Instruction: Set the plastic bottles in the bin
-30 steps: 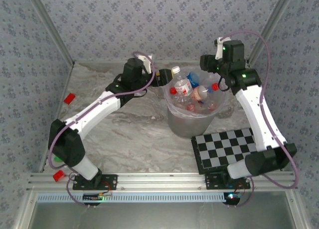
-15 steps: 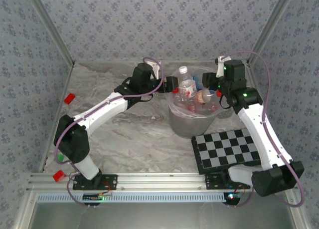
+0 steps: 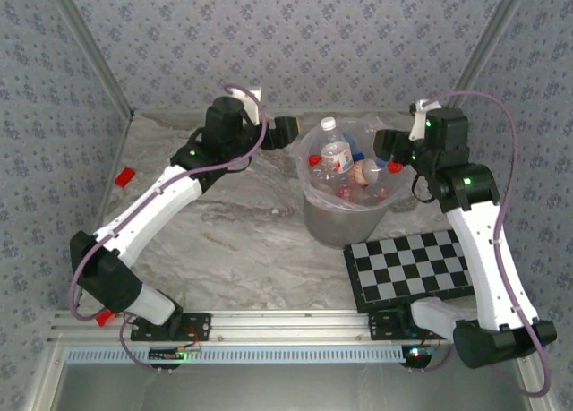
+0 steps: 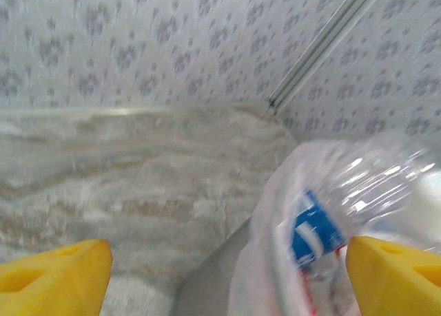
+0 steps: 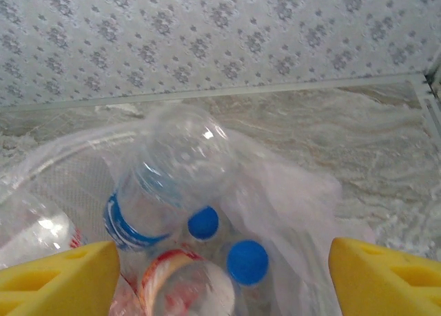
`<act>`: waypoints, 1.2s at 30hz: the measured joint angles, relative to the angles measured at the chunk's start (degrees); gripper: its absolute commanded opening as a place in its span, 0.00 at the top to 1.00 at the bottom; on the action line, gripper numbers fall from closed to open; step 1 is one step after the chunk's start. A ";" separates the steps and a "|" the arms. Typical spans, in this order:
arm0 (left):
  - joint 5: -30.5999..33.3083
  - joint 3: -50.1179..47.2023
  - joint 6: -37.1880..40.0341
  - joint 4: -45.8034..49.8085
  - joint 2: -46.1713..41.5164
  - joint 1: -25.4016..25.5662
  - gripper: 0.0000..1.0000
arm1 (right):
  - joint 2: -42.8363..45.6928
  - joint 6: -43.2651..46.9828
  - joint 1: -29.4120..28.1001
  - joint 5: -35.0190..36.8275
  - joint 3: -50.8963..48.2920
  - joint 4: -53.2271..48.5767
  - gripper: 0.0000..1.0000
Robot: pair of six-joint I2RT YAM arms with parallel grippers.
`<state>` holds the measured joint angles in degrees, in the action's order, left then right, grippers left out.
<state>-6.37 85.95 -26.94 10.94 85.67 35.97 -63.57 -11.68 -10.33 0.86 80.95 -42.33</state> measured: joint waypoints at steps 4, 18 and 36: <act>-0.22 8.81 2.62 0.90 2.89 2.12 0.07 | 3.63 -2.32 1.92 -1.20 -6.12 -1.44 0.21; 1.95 11.06 7.76 6.75 14.71 6.47 0.08 | 6.10 -7.48 3.45 -12.35 -18.34 3.69 0.42; 5.86 -5.99 3.96 5.53 -0.33 -2.97 0.04 | -16.00 -9.60 -8.37 -19.69 -7.39 17.46 0.28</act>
<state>-0.51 79.96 -22.98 16.47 85.34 32.99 -79.57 -21.28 -18.70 -18.83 73.56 -24.86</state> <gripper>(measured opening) 0.940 0.657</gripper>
